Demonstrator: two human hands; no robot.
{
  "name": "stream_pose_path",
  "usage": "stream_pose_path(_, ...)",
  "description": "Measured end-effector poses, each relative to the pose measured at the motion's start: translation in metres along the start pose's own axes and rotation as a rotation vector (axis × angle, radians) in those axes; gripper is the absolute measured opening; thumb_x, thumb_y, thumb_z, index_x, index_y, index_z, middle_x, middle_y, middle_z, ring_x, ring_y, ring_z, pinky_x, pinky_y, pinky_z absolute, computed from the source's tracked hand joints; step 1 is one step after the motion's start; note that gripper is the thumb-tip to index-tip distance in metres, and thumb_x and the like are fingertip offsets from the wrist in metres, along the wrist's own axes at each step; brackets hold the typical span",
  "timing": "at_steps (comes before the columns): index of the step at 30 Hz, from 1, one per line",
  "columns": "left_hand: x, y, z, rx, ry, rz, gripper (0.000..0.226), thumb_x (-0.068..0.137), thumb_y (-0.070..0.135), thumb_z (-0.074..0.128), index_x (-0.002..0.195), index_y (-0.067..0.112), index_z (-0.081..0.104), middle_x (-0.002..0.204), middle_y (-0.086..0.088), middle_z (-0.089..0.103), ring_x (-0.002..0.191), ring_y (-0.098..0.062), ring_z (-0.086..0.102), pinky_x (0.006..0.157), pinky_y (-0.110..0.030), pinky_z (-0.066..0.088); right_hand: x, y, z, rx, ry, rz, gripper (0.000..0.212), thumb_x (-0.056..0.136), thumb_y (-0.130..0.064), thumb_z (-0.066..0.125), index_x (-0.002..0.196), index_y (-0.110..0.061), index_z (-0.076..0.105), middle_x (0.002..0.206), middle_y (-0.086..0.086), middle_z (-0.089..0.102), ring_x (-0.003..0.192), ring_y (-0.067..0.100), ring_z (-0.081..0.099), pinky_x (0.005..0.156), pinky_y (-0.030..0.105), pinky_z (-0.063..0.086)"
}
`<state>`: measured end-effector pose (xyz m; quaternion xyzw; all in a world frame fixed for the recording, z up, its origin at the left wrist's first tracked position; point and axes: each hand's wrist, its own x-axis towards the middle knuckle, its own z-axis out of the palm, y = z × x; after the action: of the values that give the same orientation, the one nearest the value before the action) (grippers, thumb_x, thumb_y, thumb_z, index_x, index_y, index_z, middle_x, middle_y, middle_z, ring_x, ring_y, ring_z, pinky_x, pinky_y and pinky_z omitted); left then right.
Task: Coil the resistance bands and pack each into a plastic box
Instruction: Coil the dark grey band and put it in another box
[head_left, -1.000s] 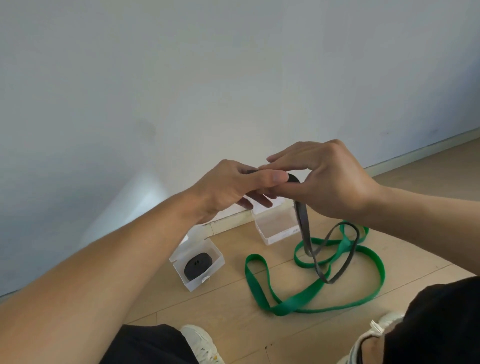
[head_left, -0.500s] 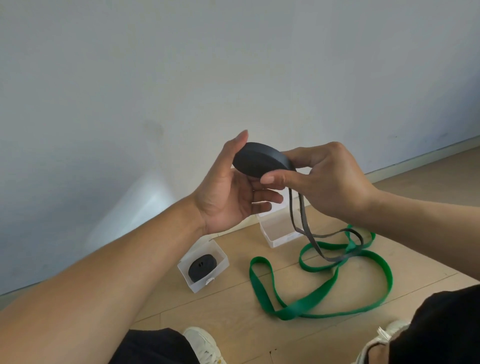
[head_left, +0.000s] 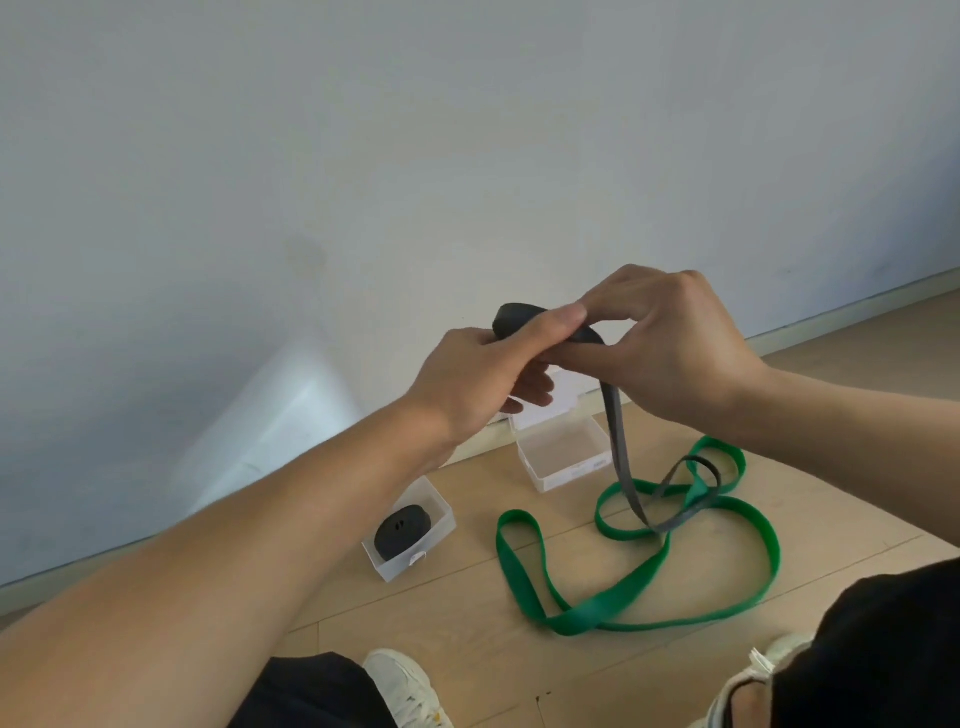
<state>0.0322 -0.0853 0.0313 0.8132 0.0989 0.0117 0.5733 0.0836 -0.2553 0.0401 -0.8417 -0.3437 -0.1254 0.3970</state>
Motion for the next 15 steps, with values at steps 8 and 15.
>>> stream_pose_path(8, 0.005, -0.001, -0.007, -0.482, -0.22, -0.118, 0.082, 0.089, 0.076, 0.033, 0.098, 0.005, 0.074, 0.078, -0.009, 0.069, 0.072, -0.02, 0.069, 0.077, -0.033, 0.049, 0.002, -0.001, 0.003, 0.237, -0.105, 0.088, 0.016, 0.083, -0.039, 0.077, 0.09, -0.053, 0.072, 0.086, -0.022, 0.076, 0.09, -0.008, 0.066, 0.07, 0.0, 0.044)
stream_pose_path(15, 0.006, -0.004, -0.014, -0.542, -0.424, -0.292, 0.095, 0.082, 0.087, 0.039, 0.113, 0.002, 0.066, 0.096, -0.009, 0.069, 0.087, -0.027, 0.07, 0.081, -0.038, 0.052, 0.001, 0.001, 0.001, 0.176, -0.025, 0.137, 0.006, 0.086, -0.034, 0.078, 0.09, -0.034, 0.082, 0.081, -0.018, 0.078, 0.079, -0.005, 0.071, 0.072, 0.014, 0.053)
